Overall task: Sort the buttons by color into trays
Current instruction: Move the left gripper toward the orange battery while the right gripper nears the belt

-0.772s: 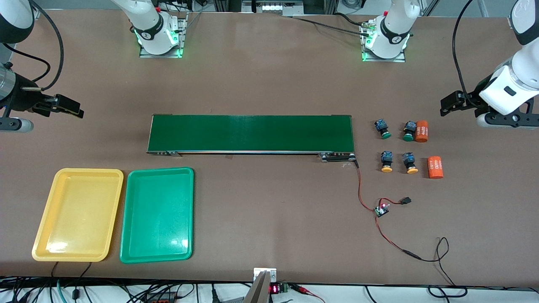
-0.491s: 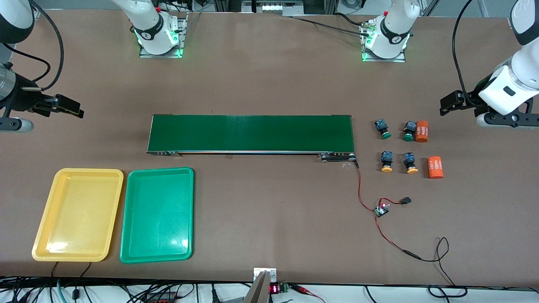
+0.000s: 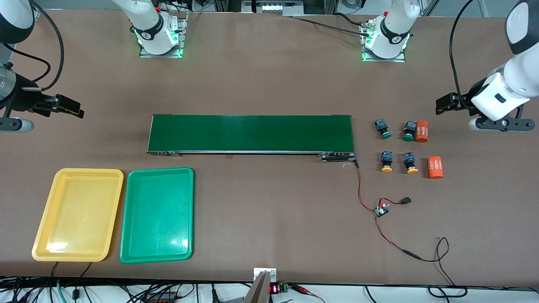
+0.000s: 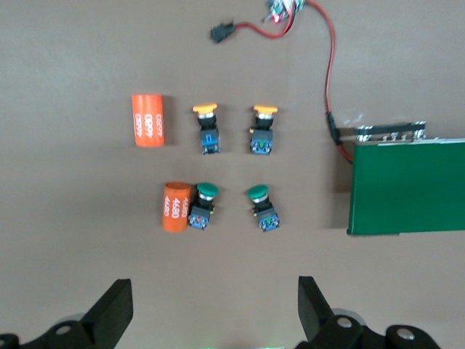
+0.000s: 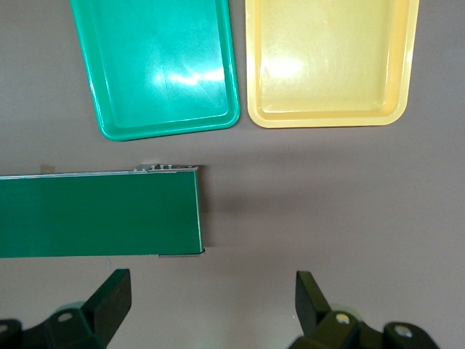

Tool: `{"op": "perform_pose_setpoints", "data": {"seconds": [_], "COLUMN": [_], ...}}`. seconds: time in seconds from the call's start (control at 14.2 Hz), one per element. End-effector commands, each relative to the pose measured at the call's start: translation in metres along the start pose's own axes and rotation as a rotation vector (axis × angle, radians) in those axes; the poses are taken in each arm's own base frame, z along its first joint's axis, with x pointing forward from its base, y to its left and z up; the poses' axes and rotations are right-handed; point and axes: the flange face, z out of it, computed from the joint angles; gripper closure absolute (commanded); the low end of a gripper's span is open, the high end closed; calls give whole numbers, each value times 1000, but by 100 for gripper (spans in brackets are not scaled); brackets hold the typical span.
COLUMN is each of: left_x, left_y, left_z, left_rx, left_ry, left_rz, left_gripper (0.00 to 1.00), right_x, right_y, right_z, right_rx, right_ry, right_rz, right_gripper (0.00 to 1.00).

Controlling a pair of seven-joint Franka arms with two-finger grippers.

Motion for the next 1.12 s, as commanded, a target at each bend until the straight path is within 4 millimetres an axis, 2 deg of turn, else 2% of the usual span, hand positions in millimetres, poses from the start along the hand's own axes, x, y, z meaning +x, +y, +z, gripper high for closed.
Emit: {"op": "perform_pose_setpoints", "data": {"seconds": [0.0, 0.14, 0.21, 0.42, 0.49, 0.63, 0.7, 0.77, 0.91, 1.05], "left_x": [34, 49, 60, 88, 96, 104, 106, 106, 105, 106], "left_y": [-15, -26, -41, -61, -78, -100, -102, -103, -102, -110], "left_z": [8, 25, 41, 77, 93, 129, 147, 168, 211, 256], "left_rx": [23, 22, 21, 85, 93, 93, 96, 97, 102, 107], "left_ry": [-87, -107, -111, -43, -22, 34, 66, 96, 170, 227], "left_rz": [-25, -33, -51, 46, 52, 80, 91, 94, 104, 112], "left_gripper": [0, 0, 0, 0, 0, 0, 0, 0, 0, 0], "right_x": [0, 4, 12, 26, 31, 35, 37, 42, 43, 44], "right_y": [-1, -3, -5, -15, -16, -20, -20, -22, -26, -26], "right_z": [-3, 1, 11, 37, 49, 53, 56, 68, 72, 75], "right_rx": [-5, -4, -2, 0, 4, 5, 4, 1, 3, 2], "right_ry": [0, 2, 2, -26, -45, -40, -42, -53, -57, -65], "right_rz": [-9, -21, -26, -40, -40, -45, -44, -46, -51, -51], "right_gripper": [0, 0, 0, 0, 0, 0, 0, 0, 0, 0]}}
